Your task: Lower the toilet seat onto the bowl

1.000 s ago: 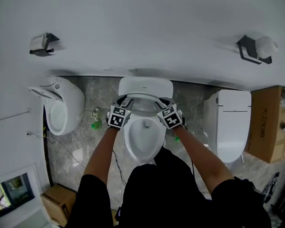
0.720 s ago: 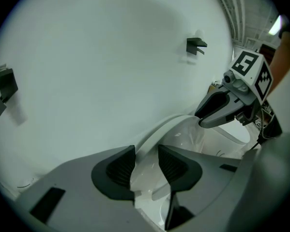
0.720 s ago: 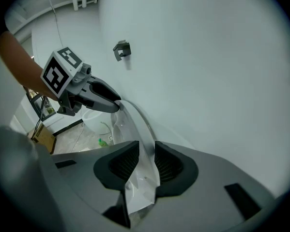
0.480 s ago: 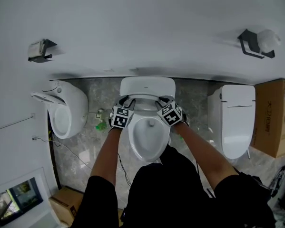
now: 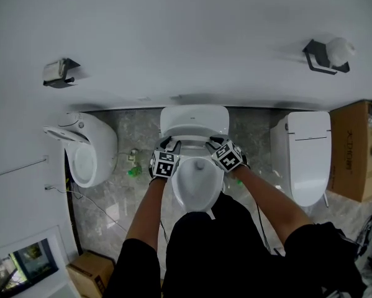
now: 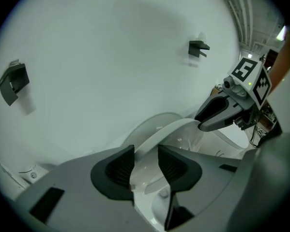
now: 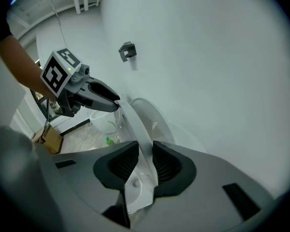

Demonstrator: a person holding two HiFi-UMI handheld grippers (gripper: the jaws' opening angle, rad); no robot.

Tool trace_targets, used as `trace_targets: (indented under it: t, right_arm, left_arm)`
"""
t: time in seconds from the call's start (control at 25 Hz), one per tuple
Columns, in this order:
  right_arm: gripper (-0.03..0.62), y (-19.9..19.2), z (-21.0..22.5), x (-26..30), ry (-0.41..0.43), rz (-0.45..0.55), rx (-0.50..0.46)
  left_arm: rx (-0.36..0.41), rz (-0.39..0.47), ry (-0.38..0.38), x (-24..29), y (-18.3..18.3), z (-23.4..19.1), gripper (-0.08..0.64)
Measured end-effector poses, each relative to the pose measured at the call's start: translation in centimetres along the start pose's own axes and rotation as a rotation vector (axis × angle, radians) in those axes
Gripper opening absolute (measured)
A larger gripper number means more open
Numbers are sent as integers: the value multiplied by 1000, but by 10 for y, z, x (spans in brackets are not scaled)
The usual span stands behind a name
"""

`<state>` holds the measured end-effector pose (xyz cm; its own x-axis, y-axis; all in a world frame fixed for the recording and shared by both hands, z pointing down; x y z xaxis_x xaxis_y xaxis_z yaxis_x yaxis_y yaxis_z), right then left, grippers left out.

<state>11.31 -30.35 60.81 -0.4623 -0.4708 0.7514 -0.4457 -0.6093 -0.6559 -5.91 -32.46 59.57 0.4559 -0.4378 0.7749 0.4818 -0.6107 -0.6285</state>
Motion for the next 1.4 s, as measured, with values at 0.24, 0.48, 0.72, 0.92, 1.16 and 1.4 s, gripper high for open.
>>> trace_targets:
  t: [0.24,0.48,0.72,0.92,1.16,1.4]
  right_arm:
    - [104,-14,-25,-17,-3,-22,-47]
    - [104,-28,-50,-30,-72,-26,9]
    - [112,-46,-76,-42,-96,-66,24]
    - [114,-59,-98,-50,-144,-67,56]
    - [114,-79,-124,-59,-192,-78,93]
    - [115,-97,-148,-66,-222,-145,153]
  left_arm:
    - [-41,6,-52,-24,-19,16,158]
    - [-1,20,-83,-40,-40,29,163]
    - [16,23,-111,-60,-63,48,162]
    - [56,17,-152,-73,-83,59,161]
    - [87,25,-176,-87,-109,75,161]
    - [80,37,-201,-98,-135,88,169]
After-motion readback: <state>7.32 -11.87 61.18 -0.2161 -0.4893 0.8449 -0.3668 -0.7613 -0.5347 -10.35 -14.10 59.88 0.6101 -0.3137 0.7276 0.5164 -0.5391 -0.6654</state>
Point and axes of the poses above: the fingertips, and each gripper's own axes: x forward along the fingers, z to its right, y out of its top, the point moved 5 cm from there along -x, backward along the fingers, and after that the axes turned 7 degrees about -y, right-handed, at the moved point
